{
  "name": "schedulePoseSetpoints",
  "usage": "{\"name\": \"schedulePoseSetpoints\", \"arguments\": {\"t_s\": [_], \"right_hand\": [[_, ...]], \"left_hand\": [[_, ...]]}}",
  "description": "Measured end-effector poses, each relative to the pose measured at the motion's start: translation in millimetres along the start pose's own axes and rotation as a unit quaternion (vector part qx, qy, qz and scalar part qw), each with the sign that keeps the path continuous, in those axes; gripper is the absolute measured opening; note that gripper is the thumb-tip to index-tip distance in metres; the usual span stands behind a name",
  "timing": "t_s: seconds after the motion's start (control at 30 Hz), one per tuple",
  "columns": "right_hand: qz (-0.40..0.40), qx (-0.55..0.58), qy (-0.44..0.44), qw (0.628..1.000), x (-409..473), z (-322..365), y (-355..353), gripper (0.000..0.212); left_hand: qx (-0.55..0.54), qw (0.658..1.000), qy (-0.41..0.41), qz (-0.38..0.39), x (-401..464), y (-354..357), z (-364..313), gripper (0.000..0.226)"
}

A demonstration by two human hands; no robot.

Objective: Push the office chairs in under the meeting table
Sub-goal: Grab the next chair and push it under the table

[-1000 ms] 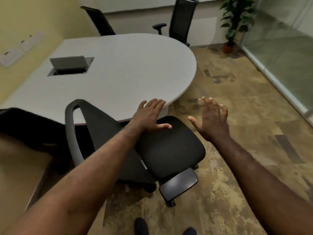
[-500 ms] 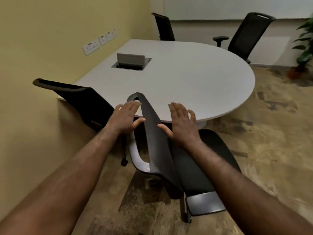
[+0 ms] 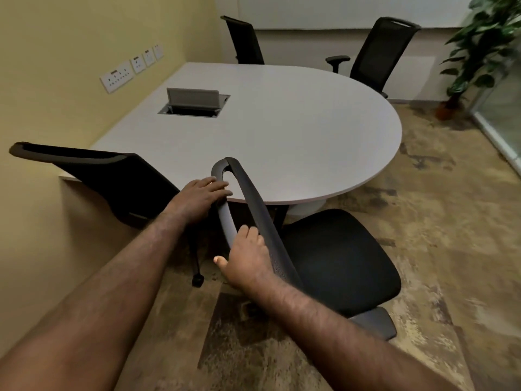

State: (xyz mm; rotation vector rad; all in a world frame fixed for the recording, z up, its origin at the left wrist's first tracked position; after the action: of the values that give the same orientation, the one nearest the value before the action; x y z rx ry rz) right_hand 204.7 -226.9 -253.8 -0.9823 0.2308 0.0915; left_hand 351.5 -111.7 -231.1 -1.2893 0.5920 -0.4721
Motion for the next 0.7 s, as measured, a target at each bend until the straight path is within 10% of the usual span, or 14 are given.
{"name": "schedulePoseSetpoints", "arguments": {"t_s": [0.23, 0.7], "right_hand": [[0.024, 0.015, 0.051, 0.998, -2, -12, 12, 0.034], [0.043, -0.019, 0.001, 0.999, -53, -64, 0, 0.031]], "left_hand": [[-0.058, 0.996, 0.026, -0.057, 6, 22, -9, 0.044], [-0.074, 0.993, -0.028, -0.09, -38, 24, -72, 0.047]]}}
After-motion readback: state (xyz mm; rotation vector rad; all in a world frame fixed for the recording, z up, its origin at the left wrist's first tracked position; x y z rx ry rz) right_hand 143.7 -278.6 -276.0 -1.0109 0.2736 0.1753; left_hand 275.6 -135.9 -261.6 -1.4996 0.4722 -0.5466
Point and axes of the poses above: each hand's wrist, its own x-axis towards the middle knuckle, its own y-axis out of the palm, z = x × y, the point moved 3 cm from there along x, towards the middle knuckle, and after that the axes turned 7 degrees about z, right-handed, at the moved point
